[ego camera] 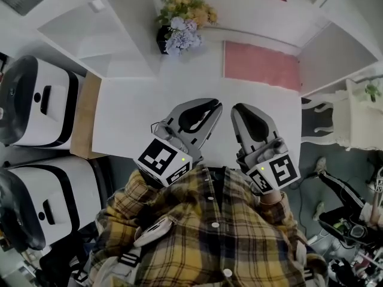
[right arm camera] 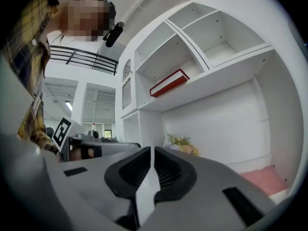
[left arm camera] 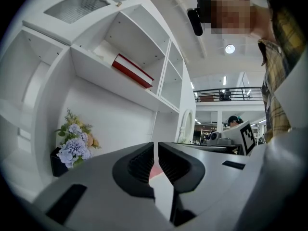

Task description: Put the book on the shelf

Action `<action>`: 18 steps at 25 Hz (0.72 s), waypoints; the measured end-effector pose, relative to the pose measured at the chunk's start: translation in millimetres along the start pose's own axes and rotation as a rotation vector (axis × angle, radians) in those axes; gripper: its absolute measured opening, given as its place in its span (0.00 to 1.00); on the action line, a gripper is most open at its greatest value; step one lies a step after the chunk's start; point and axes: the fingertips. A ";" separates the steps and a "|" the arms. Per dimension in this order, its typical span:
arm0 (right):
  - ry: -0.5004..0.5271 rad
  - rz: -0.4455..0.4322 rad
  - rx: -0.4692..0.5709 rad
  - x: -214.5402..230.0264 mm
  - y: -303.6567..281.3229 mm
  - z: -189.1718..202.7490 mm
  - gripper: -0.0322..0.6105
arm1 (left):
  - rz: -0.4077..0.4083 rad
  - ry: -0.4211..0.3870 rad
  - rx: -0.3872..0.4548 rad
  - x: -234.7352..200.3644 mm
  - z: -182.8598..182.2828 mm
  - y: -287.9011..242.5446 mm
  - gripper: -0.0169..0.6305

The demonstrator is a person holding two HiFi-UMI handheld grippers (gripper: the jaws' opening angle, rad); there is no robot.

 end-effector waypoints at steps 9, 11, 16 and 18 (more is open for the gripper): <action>0.024 -0.015 -0.024 1.7 -0.4 -2.8 0.08 | 0.031 -0.024 -0.017 9.0 6.9 -2.7 0.06; 0.025 -0.019 -0.023 4.2 -0.5 -5.1 0.08 | 0.036 -0.028 -0.015 9.2 5.9 -5.7 0.06; 0.028 -0.028 -0.026 5.6 -2.1 -6.6 0.07 | 0.058 -0.063 -0.015 11.5 2.8 -9.6 0.05; 0.027 -0.032 -0.027 4.4 -3.0 -6.2 0.07 | 0.069 -0.076 -0.014 12.3 1.4 -9.7 0.05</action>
Point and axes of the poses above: the fingertips, and each gripper's own axes: y backward along the fingers, x to its right, z out of its underside, and after that the axes turned 15 degrees about -y, right-handed
